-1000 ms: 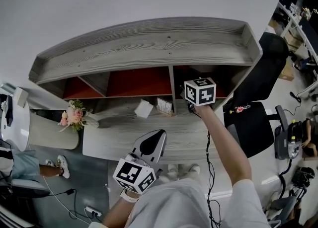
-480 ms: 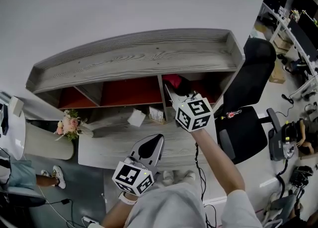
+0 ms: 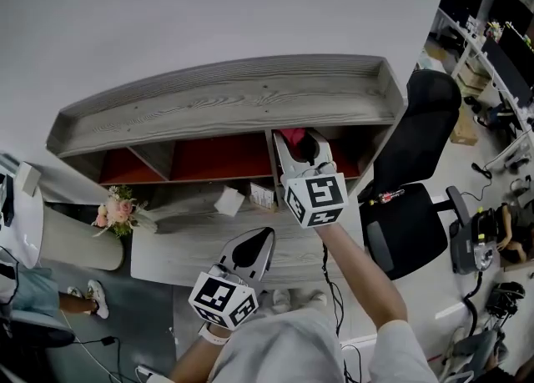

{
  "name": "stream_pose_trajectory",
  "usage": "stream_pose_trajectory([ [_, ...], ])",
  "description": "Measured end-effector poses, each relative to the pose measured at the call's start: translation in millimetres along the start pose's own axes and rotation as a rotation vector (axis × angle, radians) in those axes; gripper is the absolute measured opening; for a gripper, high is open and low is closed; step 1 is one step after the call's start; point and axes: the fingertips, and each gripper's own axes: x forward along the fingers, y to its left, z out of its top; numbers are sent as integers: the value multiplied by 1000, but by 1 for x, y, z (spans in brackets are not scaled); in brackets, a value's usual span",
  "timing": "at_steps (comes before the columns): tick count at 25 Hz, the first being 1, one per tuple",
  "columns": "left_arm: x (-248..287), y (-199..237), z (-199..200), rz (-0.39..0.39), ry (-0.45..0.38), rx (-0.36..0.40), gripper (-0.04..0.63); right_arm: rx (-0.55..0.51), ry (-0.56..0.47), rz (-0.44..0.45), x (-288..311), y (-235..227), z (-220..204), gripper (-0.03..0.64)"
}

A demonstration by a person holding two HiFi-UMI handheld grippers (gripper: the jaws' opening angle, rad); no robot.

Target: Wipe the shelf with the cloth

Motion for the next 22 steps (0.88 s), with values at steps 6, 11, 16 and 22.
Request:
stream_pose_trajectory([
  [6, -3, 1, -1, 0, -1, -3, 6, -39, 15, -42, 12, -6, -3, 120],
  [11, -7, 0, -5, 4, 6, 2, 6, -40, 21, -103, 27, -15, -7, 120],
  [16, -11, 0, -3, 7, -4, -4, 6, -10, 34, -129, 24, -19, -5, 121],
  [22, -13, 3, -1, 4, -13, -12, 6, -22, 49, -153, 17, -27, -2, 121],
])
